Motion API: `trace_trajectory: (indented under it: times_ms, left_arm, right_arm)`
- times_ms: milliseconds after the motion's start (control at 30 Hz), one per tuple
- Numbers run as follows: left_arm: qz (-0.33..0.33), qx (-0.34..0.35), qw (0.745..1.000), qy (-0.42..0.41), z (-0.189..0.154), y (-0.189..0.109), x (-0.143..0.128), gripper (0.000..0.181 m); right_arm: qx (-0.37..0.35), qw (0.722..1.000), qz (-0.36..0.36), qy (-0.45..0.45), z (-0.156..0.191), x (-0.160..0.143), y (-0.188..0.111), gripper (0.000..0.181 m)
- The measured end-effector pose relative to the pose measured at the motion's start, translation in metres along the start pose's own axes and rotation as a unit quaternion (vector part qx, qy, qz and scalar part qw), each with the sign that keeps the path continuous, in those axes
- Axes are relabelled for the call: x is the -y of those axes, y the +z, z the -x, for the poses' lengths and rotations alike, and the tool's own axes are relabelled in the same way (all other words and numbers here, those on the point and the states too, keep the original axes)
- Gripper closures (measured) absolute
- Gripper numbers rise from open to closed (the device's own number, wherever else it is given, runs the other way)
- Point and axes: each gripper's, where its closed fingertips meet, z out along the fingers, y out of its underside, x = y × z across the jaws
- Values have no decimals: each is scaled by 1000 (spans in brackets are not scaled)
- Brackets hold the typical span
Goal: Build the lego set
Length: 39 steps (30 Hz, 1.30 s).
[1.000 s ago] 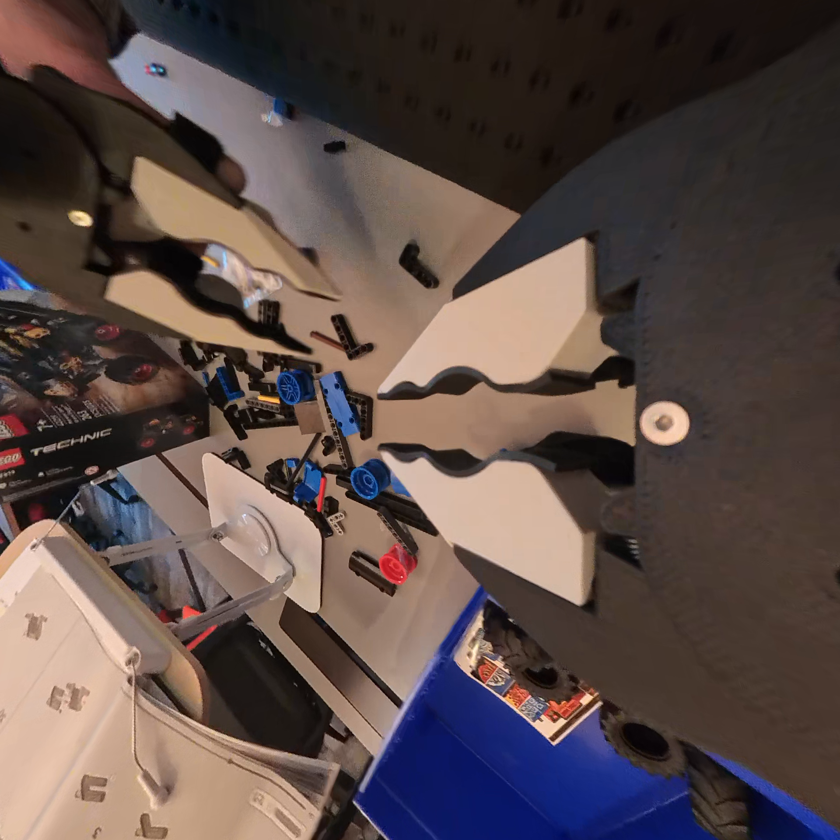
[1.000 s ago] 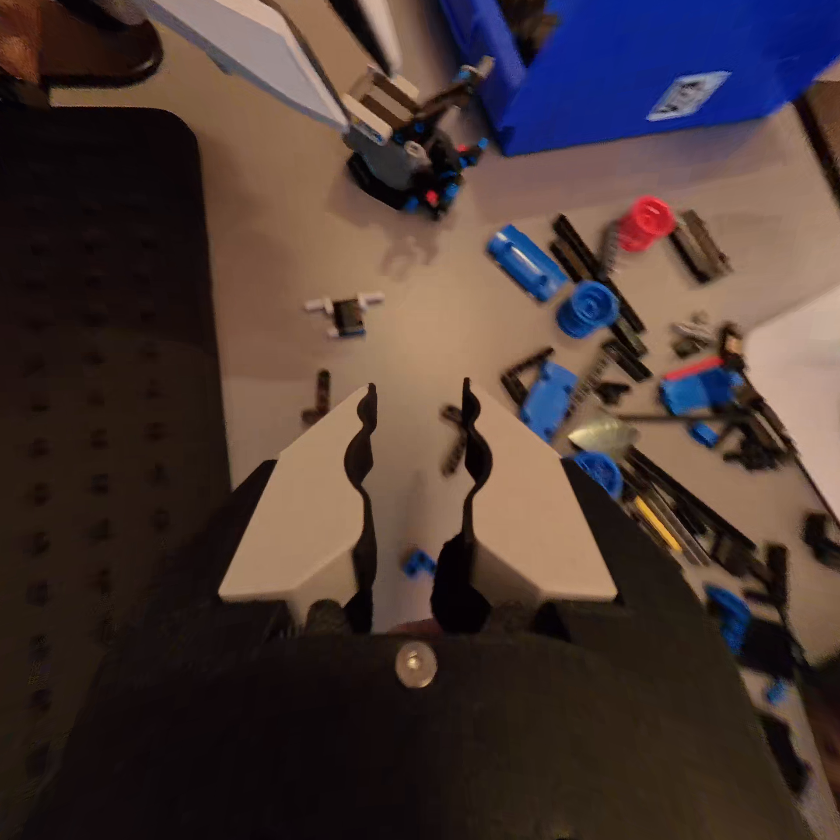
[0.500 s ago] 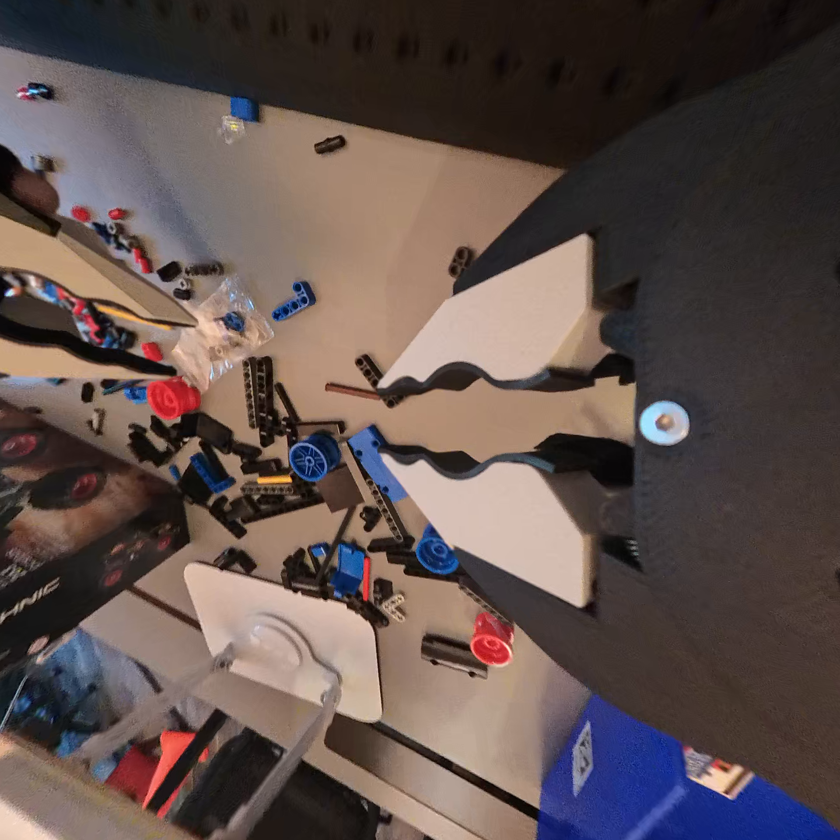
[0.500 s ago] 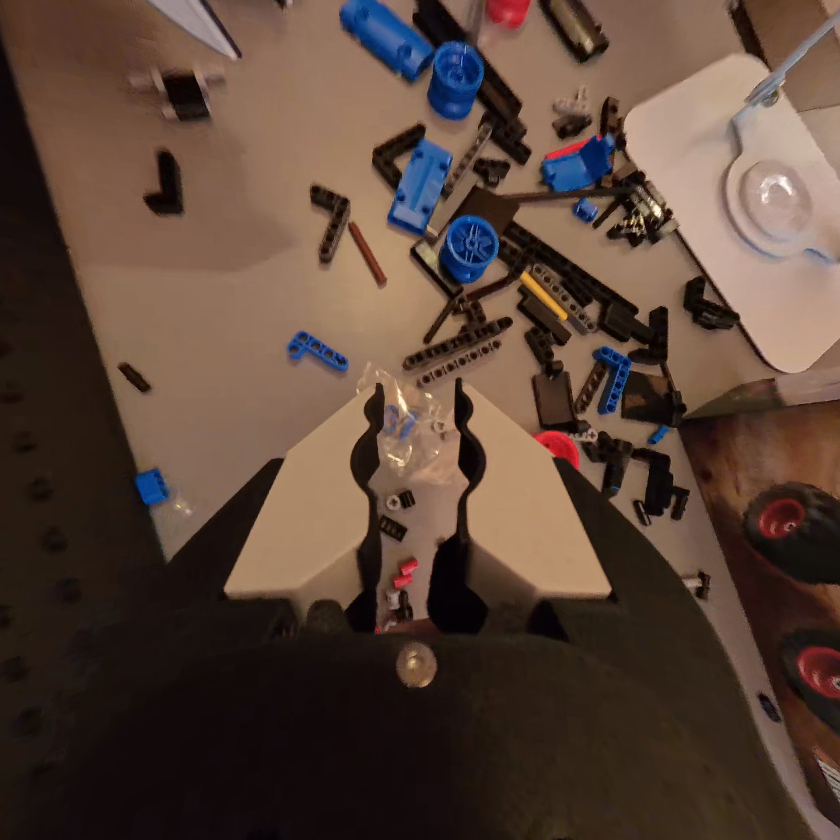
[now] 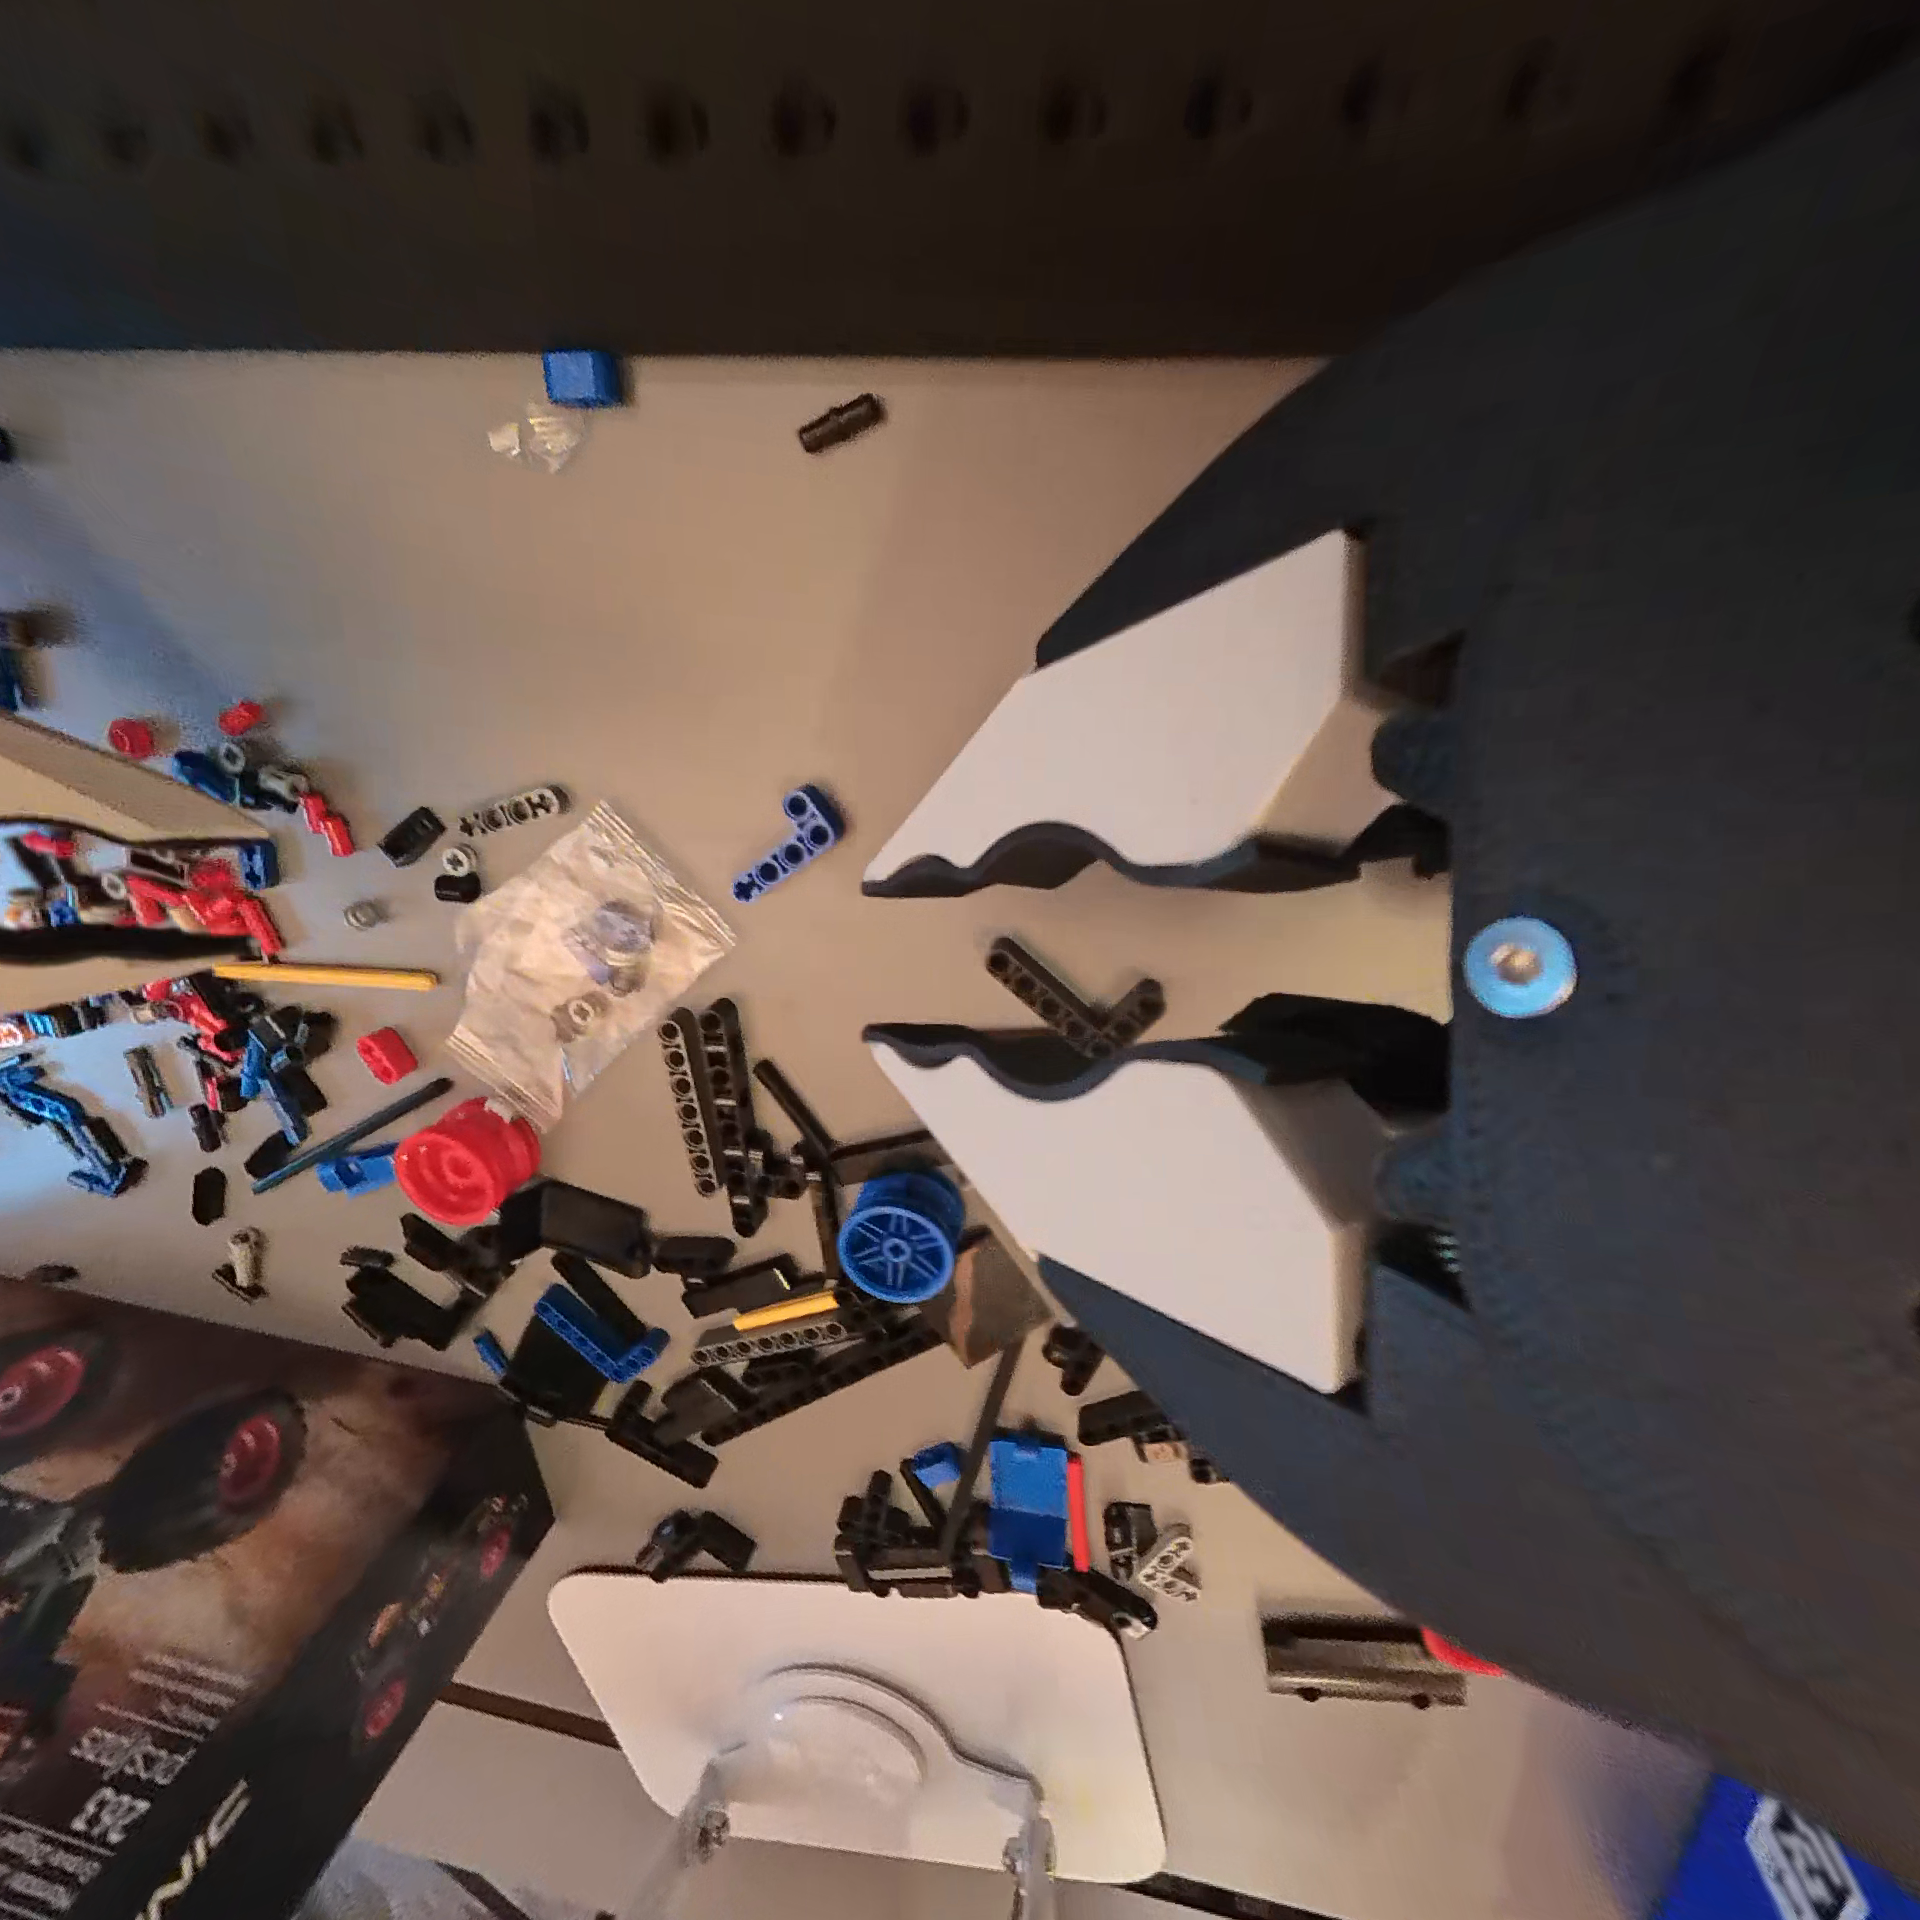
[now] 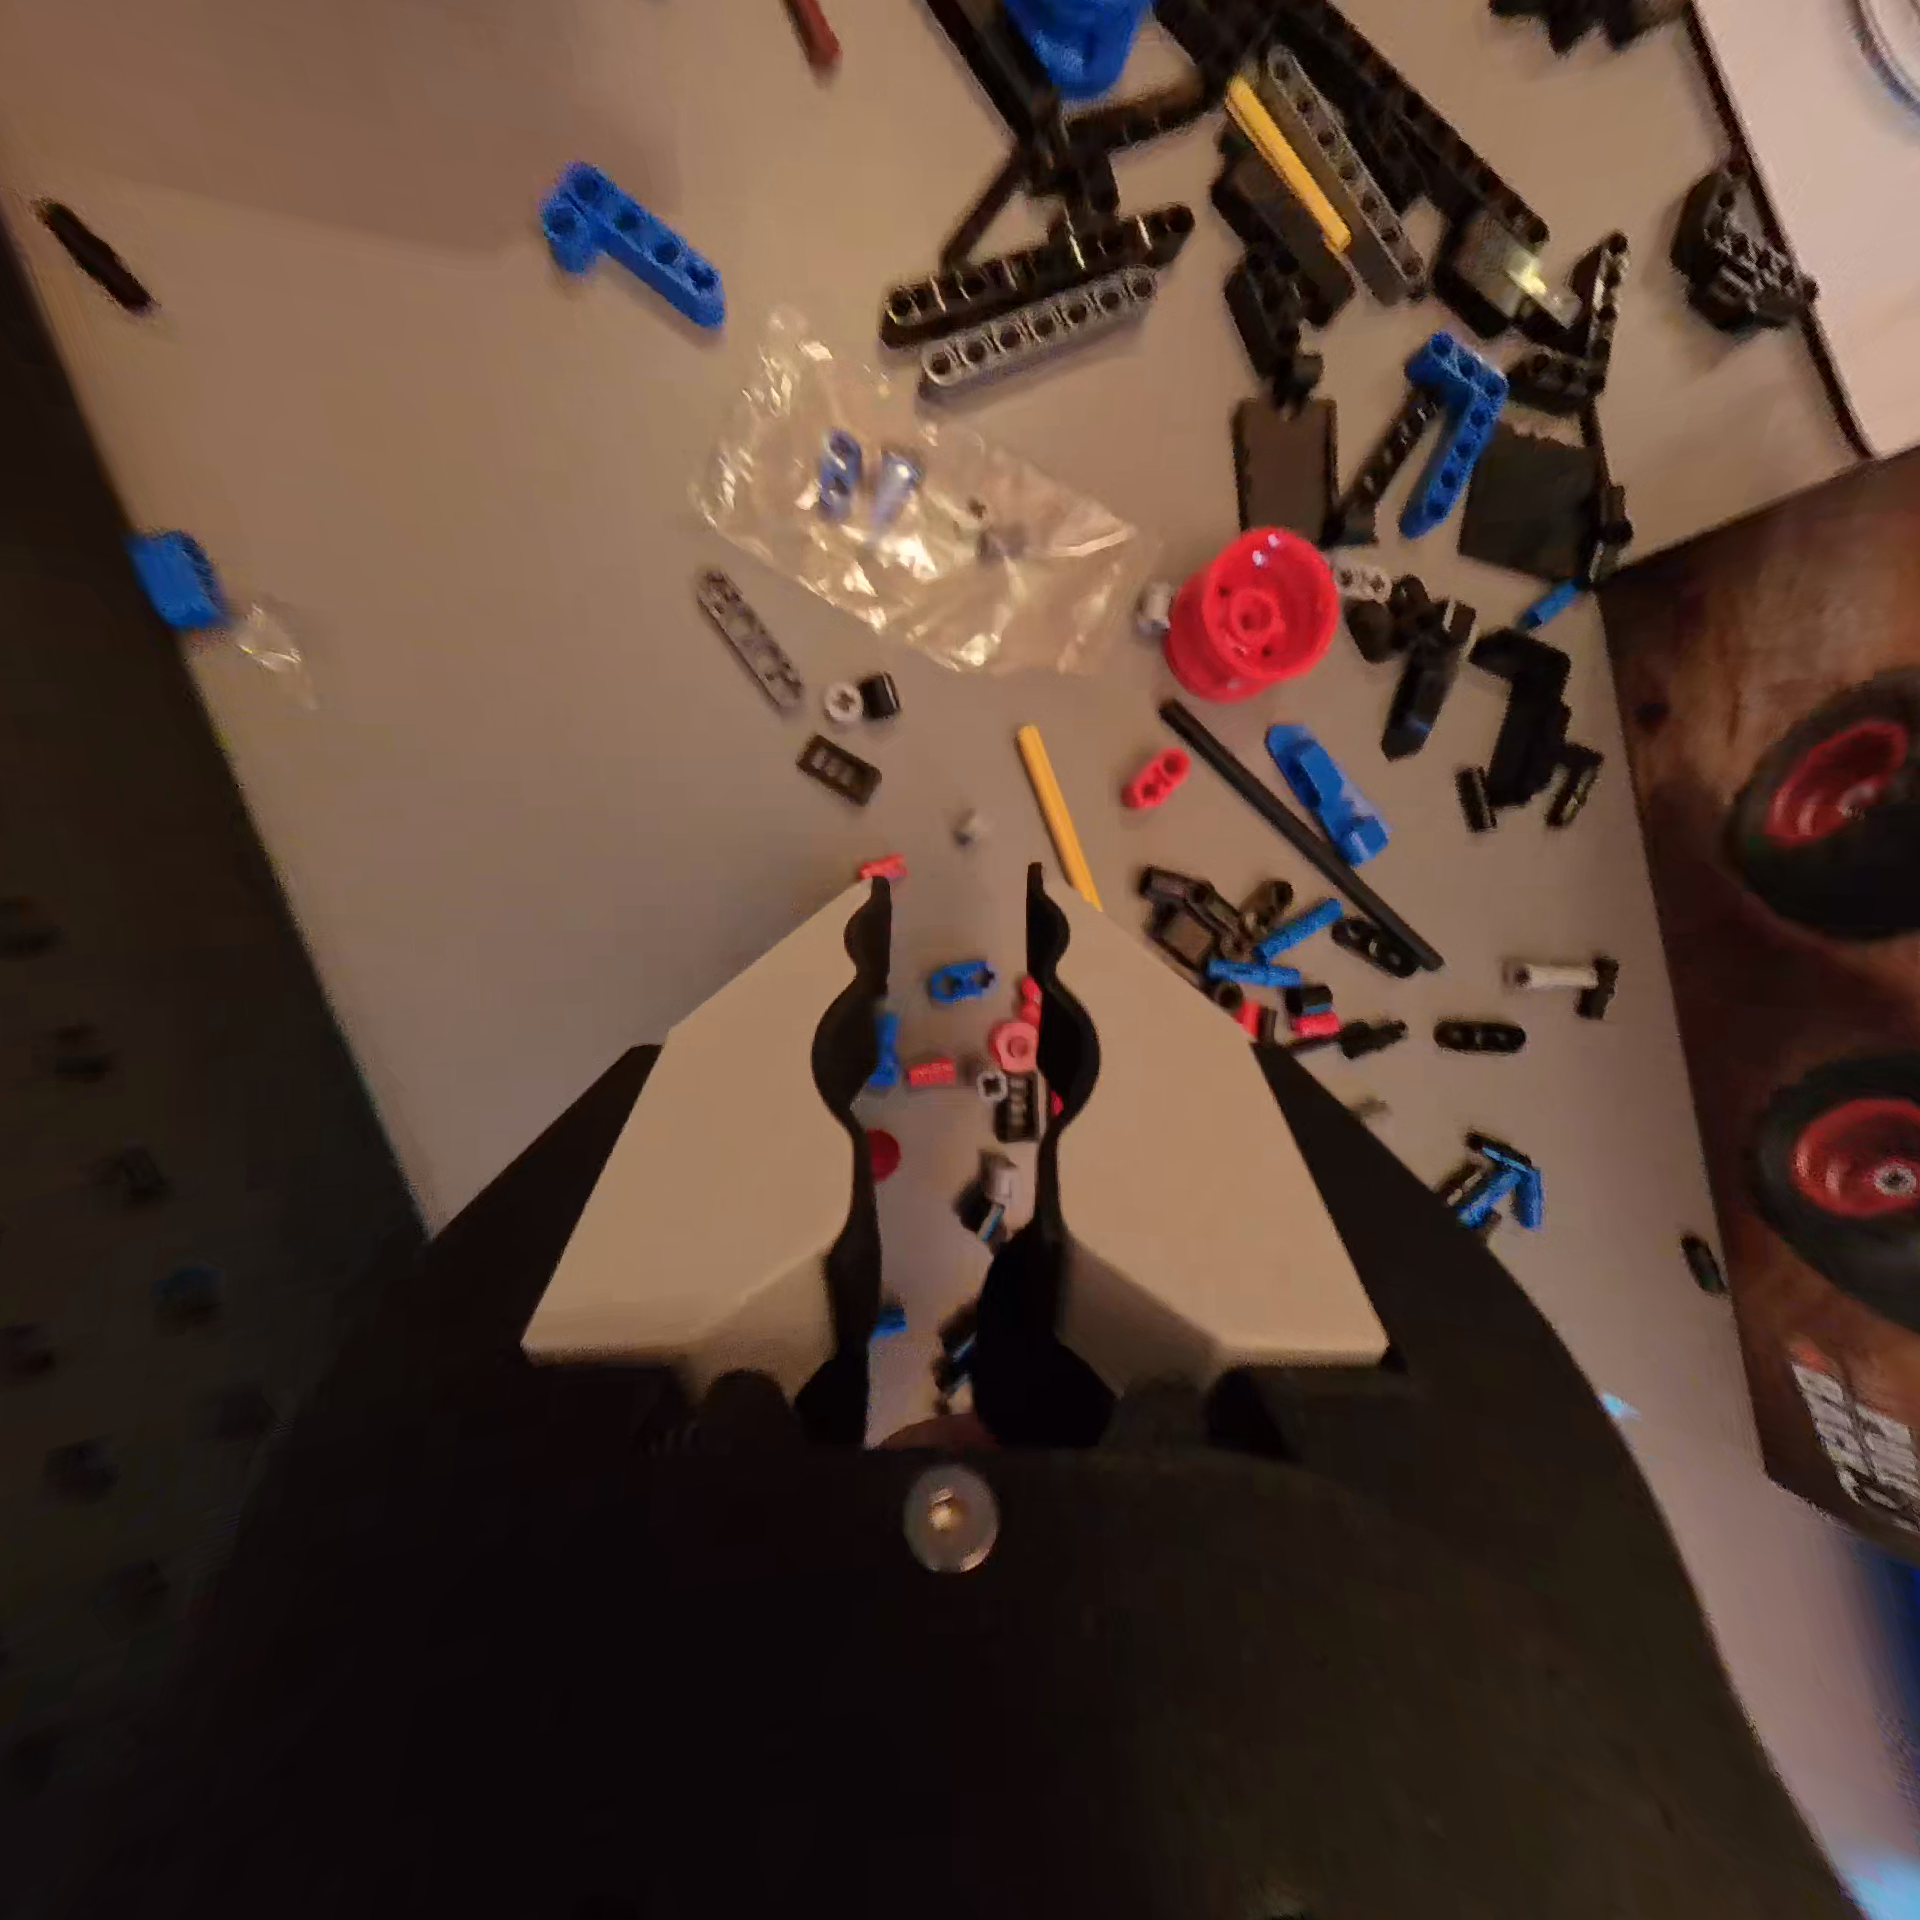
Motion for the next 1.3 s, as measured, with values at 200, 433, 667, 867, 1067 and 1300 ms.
trace_trajectory:
  times_ms: [200, 433, 667, 867, 1067, 1300]
  left_arm:
    - [-5, -36, 999, 12, -13, 16, 11, 158]
    - [-10, -52, 998, 32, -17, 37, 26, 157]
    - [-16, -24, 999, 15, -5, 46, 21, 158]
    - [-42, -18, 999, -14, 3, 45, 27, 158]
    - [-47, -20, 999, -9, -1, 48, 30, 159]
    - [-51, -23, 998, -17, -1, 49, 29, 159]
  right_arm:
    - [-35, 998, -1, 49, -25, -27, -15, 155]
    - [-50, 996, 5, 74, -48, -47, -21, 157]
    - [-88, 989, 23, 116, -77, -81, -35, 156]
    - [-87, 986, 50, 136, -80, -113, -45, 157]
    - [-82, 986, 40, 138, -78, -124, -55, 158]
    - [-53, 990, 48, 119, -56, -131, -62, 160]
